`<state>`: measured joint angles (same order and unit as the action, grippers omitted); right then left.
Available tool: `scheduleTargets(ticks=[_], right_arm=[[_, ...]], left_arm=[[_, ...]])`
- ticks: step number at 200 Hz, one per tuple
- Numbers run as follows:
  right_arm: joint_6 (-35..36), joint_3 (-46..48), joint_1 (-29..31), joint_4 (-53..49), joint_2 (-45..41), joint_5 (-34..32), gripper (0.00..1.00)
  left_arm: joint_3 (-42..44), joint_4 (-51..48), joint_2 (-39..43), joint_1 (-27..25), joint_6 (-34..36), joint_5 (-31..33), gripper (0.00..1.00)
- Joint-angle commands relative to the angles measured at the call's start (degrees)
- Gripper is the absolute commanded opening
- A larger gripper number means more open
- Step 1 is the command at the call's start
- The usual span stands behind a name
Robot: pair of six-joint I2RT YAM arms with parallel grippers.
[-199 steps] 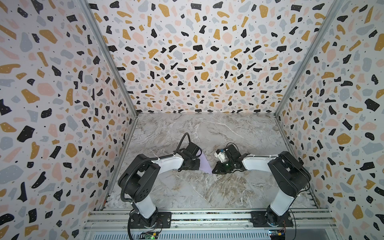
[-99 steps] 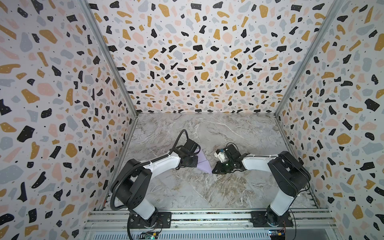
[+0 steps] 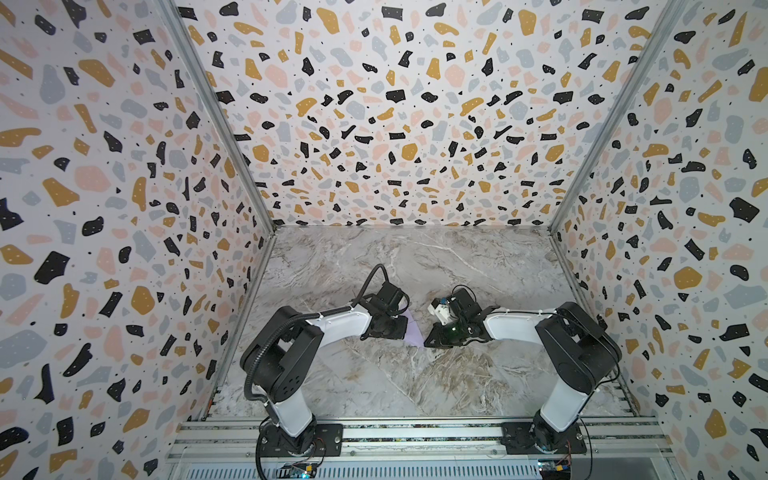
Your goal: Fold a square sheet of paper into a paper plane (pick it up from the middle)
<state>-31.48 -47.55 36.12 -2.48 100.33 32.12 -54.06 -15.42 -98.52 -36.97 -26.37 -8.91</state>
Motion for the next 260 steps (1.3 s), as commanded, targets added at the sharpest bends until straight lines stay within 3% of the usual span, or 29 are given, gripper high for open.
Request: scheduleTargets(ticks=[1,64,152,203,260], right_arm=[[2.49,0.38,0.29,-6.53,1.05,-6.09,0.11],[1.21,-2.45,1.72,-2.68,-5.03,-3.49,0.13],[-9.43,-8.41,5.81,4.21,3.63,-2.35,0.08],[-9.43,-9.08,5.67,1.86,6.10,-3.36,0.08],[-6.51,-2.63,3.31,-2.37,3.67,-4.94,0.08]], left_arm=[[-1.80,-0.72,-0.84,-0.03,-0.26,3.87,0.03],[-0.08,-2.33,-1.94,-0.03,-0.88,7.32,0.00],[1.23,-1.85,-1.90,-0.03,-0.97,7.59,0.00],[1.59,-1.81,-1.86,-0.03,-0.88,7.65,0.00],[2.05,-1.90,-1.86,-0.03,-0.56,7.84,0.00]])
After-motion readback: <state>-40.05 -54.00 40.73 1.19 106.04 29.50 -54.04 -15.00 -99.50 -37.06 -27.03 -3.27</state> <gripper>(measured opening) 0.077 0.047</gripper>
